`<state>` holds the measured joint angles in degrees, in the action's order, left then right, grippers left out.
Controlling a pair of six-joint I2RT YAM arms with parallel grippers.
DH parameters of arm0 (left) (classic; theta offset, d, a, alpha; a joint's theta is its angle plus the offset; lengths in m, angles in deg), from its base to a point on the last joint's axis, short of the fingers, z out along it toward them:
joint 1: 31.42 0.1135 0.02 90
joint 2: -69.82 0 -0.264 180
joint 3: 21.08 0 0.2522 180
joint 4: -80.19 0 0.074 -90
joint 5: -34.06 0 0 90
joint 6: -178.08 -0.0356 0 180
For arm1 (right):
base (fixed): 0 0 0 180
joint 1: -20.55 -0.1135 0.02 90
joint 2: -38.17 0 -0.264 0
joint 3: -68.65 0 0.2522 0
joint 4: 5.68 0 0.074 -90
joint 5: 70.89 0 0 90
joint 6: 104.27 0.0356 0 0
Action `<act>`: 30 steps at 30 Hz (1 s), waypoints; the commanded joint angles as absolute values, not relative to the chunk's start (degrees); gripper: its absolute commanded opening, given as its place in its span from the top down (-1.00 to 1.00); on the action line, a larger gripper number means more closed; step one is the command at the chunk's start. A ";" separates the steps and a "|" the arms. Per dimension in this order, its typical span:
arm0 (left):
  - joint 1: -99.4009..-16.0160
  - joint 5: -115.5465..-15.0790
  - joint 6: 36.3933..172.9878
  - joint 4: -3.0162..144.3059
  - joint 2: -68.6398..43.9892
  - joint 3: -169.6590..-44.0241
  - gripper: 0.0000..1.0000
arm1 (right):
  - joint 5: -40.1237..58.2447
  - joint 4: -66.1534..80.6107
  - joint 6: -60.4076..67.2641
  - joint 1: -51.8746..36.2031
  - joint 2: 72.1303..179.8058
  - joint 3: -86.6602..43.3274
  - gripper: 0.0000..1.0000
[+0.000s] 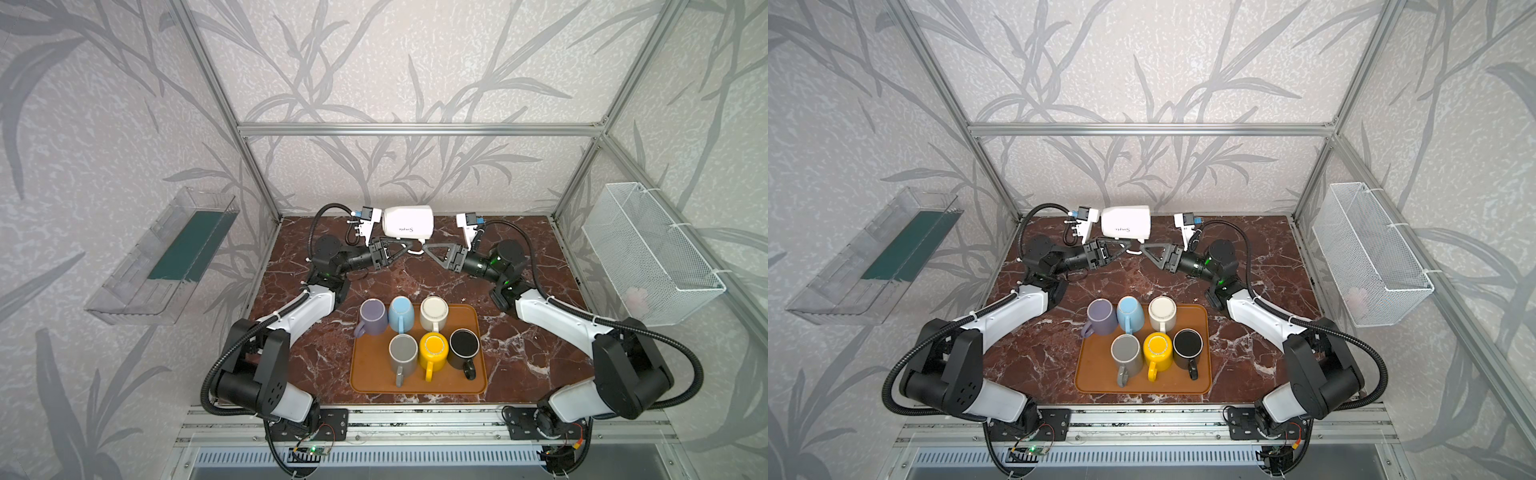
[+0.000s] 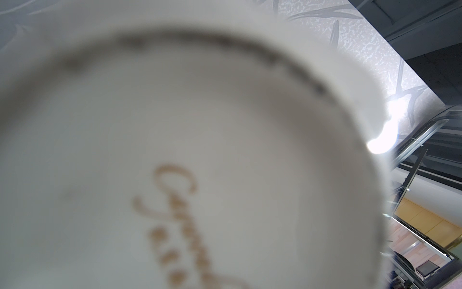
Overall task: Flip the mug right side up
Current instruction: 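Bring the right gripper to the held mug and grasp its rim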
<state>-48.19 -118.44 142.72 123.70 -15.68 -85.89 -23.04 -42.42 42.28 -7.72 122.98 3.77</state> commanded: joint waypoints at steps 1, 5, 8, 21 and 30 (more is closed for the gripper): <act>-48.43 -118.71 142.82 128.61 -14.98 -87.49 1.00 | -23.78 -42.84 40.18 -8.44 121.69 2.80 -0.12; -48.38 -119.30 145.08 133.02 -14.91 -86.58 1.00 | -23.69 -43.94 40.96 -9.15 123.58 1.28 -0.04; -48.39 -119.83 147.23 136.01 -14.99 -86.32 1.00 | -24.21 -46.66 42.97 -9.29 125.27 0.32 0.16; -48.38 -120.54 148.73 135.91 -14.32 -85.30 1.00 | -24.13 -51.82 47.35 -9.60 127.77 -2.51 0.29; -49.26 -121.51 150.58 137.73 -15.04 -84.72 1.00 | -23.34 -54.11 50.53 -10.21 129.39 -3.99 0.21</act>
